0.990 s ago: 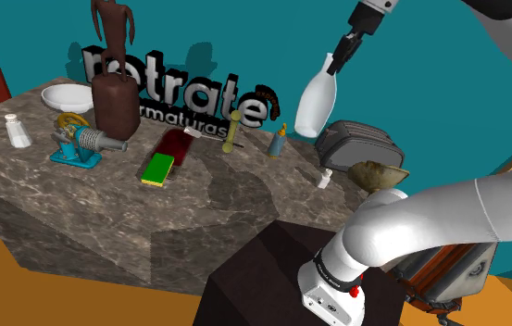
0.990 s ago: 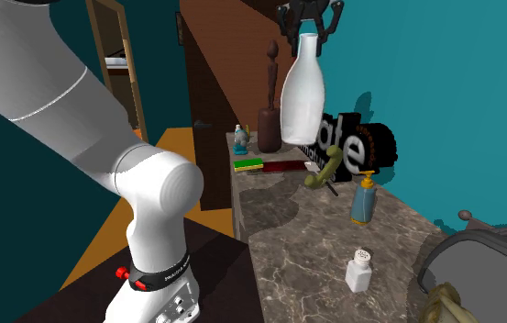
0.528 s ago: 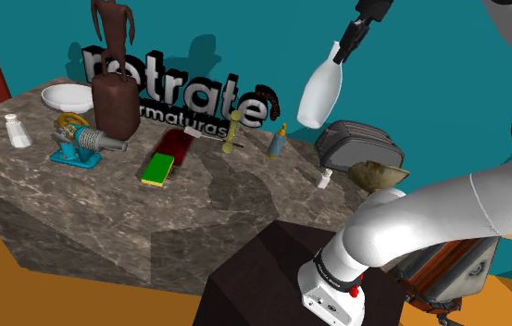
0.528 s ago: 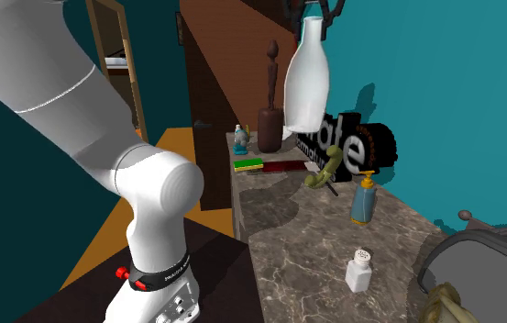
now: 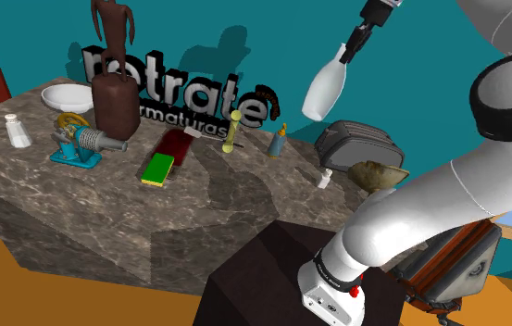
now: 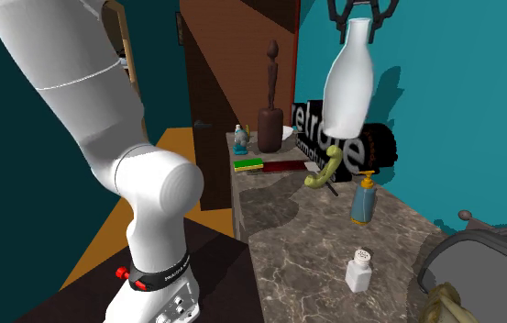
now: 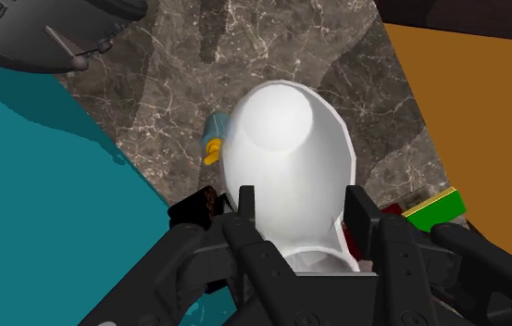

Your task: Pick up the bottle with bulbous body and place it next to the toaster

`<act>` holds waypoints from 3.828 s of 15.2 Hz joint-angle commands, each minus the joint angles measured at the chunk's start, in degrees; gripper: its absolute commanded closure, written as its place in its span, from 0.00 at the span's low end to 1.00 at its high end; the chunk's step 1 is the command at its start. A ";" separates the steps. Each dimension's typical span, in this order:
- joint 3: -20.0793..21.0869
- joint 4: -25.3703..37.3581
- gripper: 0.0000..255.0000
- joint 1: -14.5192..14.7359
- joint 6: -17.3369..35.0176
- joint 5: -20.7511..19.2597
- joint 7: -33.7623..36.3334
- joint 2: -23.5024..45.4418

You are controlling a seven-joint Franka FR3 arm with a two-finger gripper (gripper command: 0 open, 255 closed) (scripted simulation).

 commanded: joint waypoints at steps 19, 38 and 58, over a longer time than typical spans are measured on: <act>-17.16 41.25 1.00 -23.82 -8.24 31.01 -28.90 44.47; -18.89 11.10 1.00 -11.06 12.88 22.31 -29.31 34.02; -18.28 -5.60 1.00 -8.54 28.60 22.20 -31.04 32.93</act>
